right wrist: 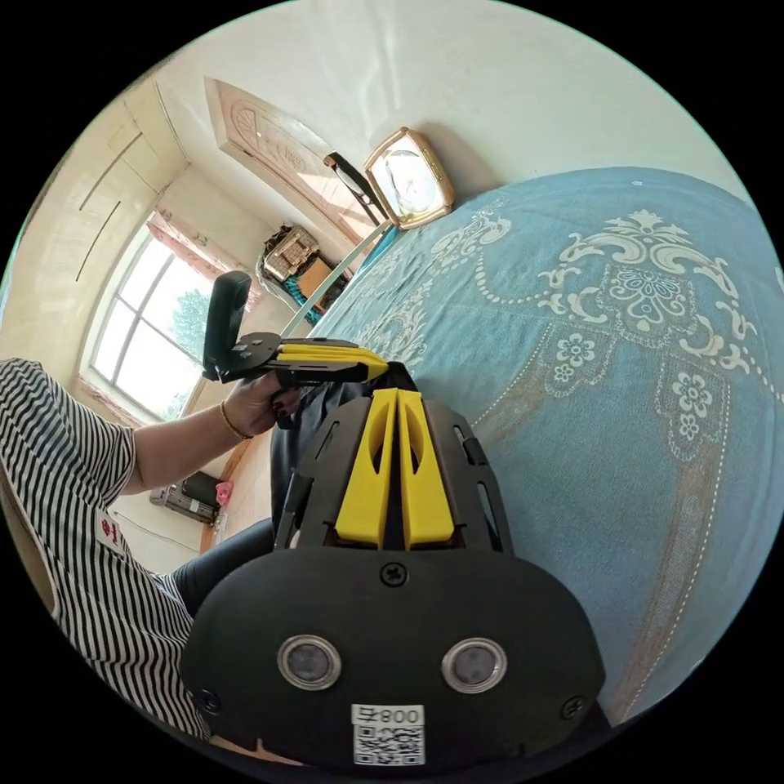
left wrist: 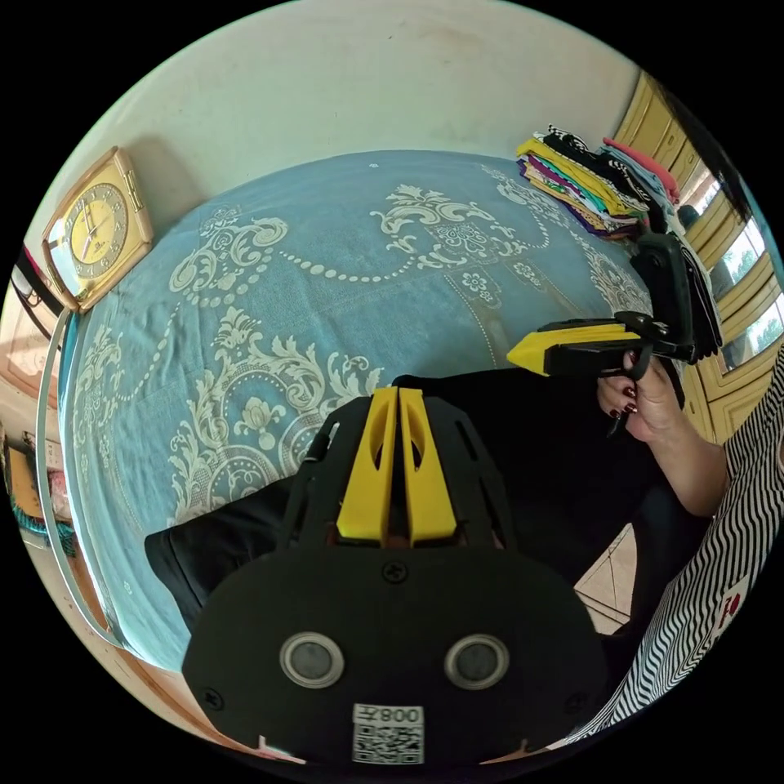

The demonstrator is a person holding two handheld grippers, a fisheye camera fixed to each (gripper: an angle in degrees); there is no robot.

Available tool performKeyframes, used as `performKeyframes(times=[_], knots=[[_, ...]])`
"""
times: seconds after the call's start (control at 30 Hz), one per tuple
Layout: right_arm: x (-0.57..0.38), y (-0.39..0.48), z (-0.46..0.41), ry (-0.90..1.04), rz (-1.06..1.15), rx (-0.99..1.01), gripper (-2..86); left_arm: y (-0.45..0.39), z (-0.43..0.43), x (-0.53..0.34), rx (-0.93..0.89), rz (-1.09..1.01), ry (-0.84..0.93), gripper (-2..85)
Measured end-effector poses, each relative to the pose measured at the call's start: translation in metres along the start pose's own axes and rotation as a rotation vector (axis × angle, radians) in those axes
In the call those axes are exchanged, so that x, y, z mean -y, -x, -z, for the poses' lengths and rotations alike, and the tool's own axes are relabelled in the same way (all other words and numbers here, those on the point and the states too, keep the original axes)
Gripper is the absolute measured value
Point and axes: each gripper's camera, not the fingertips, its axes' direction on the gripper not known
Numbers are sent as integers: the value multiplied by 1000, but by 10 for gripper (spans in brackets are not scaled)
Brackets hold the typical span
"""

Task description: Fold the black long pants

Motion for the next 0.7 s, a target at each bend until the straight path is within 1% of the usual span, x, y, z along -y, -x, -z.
performKeyframes(times=[0.1, 0.17, 0.23, 0.33, 0.43, 0.47, 0.57, 0.6, 0.7], knots=[[2, 4, -12, 81, 38, -16, 0, 3, -8, -6, 4, 11, 9, 5], [4, -1, -30, 199, 6, -59, 0, 5, -10, -9, 0, 24, 9, 4], [6, -6, -37, 235, -25, -84, 0, 7, -8, -13, 0, 40, -6, 3], [7, -11, -38, 234, -37, -69, 0, 11, 5, -22, 51, 84, -60, 2], [8, -14, -39, 235, -43, -65, 0, 8, 13, -31, -2, 64, -103, 1], [8, -14, -40, 238, -41, -67, 0, 5, 9, -34, -13, 44, -83, 1], [10, -16, -41, 240, -46, -57, 0, 6, -16, -38, 80, 47, 58, 0], [10, -17, -41, 240, -48, -53, 0, 11, -18, -43, 63, 64, 21, 0], [11, -20, -40, 239, -56, -40, 0, 27, -18, -50, -25, 135, 17, 0]])
